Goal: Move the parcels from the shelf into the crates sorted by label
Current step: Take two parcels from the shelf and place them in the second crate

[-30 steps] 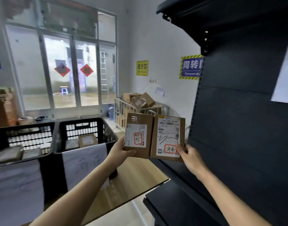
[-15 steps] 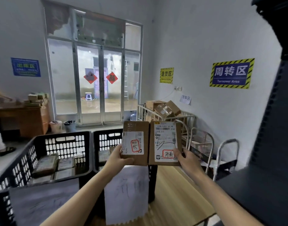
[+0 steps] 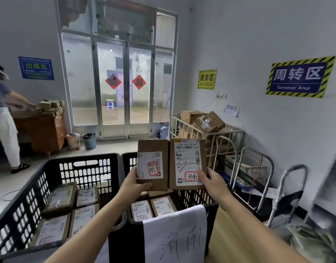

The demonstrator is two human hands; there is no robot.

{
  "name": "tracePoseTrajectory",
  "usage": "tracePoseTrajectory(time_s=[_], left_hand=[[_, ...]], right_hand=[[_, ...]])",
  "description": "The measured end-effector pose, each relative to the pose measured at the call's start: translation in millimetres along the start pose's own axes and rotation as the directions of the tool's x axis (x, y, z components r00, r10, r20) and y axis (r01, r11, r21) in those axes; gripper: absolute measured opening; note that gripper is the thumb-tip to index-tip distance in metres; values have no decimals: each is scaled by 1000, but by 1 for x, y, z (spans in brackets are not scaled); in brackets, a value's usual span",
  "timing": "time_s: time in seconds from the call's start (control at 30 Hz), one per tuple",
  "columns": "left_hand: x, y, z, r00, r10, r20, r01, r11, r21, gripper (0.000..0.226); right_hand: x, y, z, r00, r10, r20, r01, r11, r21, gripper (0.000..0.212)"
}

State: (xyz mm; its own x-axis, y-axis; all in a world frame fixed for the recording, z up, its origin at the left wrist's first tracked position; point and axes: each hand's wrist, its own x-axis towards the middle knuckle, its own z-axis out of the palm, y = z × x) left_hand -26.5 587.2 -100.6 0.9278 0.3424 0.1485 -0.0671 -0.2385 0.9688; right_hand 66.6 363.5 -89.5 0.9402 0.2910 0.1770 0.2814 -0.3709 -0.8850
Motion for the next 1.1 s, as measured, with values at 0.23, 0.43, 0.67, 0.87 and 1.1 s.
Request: tracePoseTrajectory(time_s=[0.23, 0.43, 0.67, 0.87, 1.1], left_hand=[[57, -32, -5, 994, -94, -54, 93, 996, -19, 50], [119, -56, 0, 969, -223, -110, 223, 975, -8, 56], [176, -99, 8, 886, -373, -275, 390, 921, 9, 63], [208, -131, 15, 802, -439, -405, 504, 861, 66, 63], [235, -154, 18, 727, -449, -520, 558, 827, 66, 50]], right_hand=[[78, 18, 33, 995, 25, 94, -26, 1000, 15, 32], [160, 41, 53, 984, 48, 173, -40, 998, -50, 30], [240, 94, 110, 943, 138, 304, -136, 990, -26, 40], [273, 132, 153, 893, 198, 405, -205, 978, -25, 41], [300, 152, 188, 857, 225, 464, -254, 967, 1, 41]])
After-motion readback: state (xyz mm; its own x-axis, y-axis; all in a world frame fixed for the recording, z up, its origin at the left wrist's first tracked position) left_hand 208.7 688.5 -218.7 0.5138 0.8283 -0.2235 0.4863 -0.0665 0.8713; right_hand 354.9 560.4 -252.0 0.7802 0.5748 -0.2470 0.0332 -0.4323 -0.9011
